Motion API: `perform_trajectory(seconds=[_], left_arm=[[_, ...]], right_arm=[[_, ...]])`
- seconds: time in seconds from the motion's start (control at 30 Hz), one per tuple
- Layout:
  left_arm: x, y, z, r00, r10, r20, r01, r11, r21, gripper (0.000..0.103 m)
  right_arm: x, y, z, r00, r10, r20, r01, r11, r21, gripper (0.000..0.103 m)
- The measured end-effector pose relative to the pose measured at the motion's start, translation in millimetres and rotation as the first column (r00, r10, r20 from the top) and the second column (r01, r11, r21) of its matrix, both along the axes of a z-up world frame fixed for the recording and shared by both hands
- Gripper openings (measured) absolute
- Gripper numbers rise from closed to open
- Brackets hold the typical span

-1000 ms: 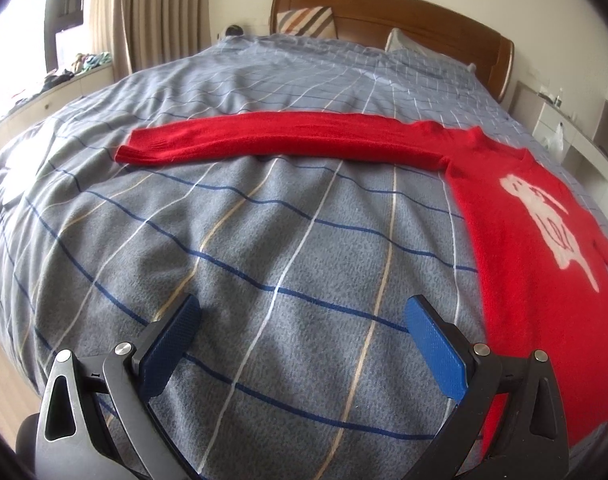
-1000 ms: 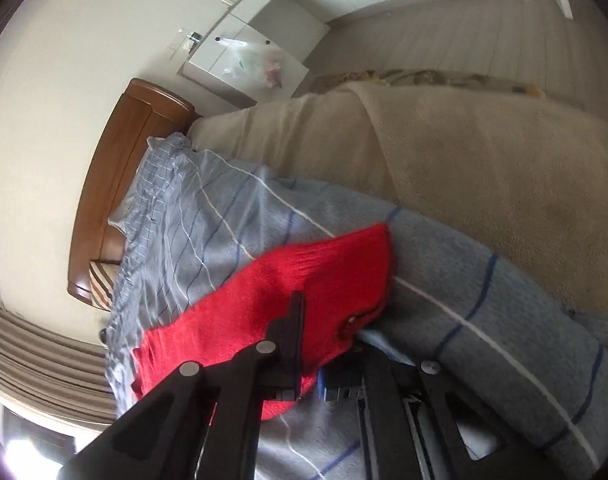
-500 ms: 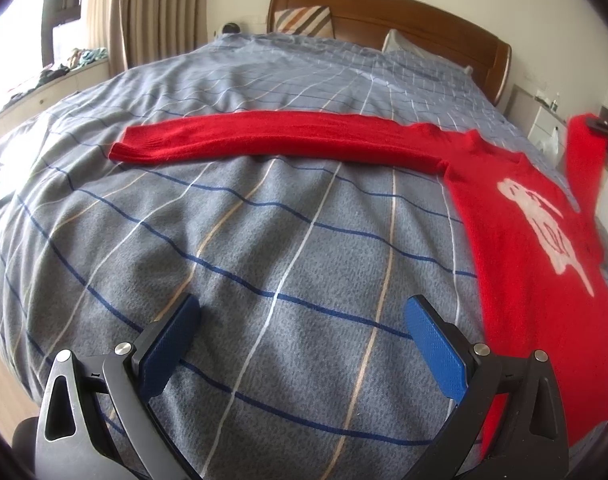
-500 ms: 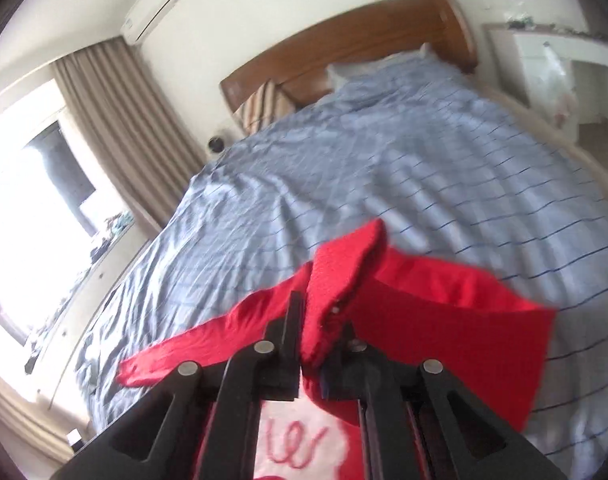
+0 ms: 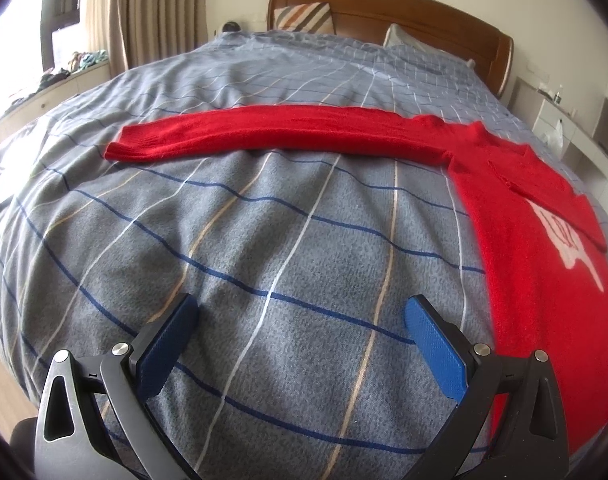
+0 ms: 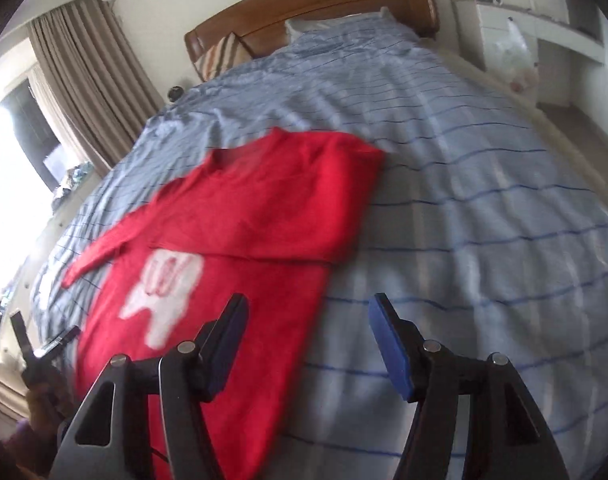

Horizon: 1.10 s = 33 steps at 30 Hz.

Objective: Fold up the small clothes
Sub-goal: 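Release the folded edge with the right tool and withdraw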

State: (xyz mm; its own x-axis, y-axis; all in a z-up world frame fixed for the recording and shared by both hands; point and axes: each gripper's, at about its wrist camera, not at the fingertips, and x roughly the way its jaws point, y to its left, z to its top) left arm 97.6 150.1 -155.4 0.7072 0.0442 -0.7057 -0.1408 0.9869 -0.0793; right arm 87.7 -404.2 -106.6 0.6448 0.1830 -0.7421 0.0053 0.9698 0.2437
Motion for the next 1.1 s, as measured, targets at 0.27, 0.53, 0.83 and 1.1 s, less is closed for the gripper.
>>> perform_trajectory(seconds=[0.27,0.53,0.83,1.1], left_arm=[[-0.8,-2.1,-2.9,1.0,0.003,0.002,-0.003,0.999,0.032,0.103],[-1.6,-3.4,-4.8,1.0,0.005,0.003,-0.005,0.999,0.048,0.103],[-1.2,-1.8,-4.7,1.0,0.008,-0.003,-0.007,0.999,0.048,0.103],[-1.2,-1.6,-5.6,1.0,0.008,-0.005,-0.007,0.999,0.046,0.103]], right_arm=[[-64.3,-43.6,-13.1,0.97,-0.201,0.135,0.214,0.973,-0.091,0.074],[-66.4,-36.0,-48.5,0.97,-0.216,0.108,0.227,0.968,-0.105,0.086],[-64.6,-28.0,-59.2,0.974,-0.194,0.117,0.211,0.965,-0.158,0.095],[-64.8,-28.5,-59.5,0.974,-0.194,0.118,0.212,0.964,-0.163,0.095]])
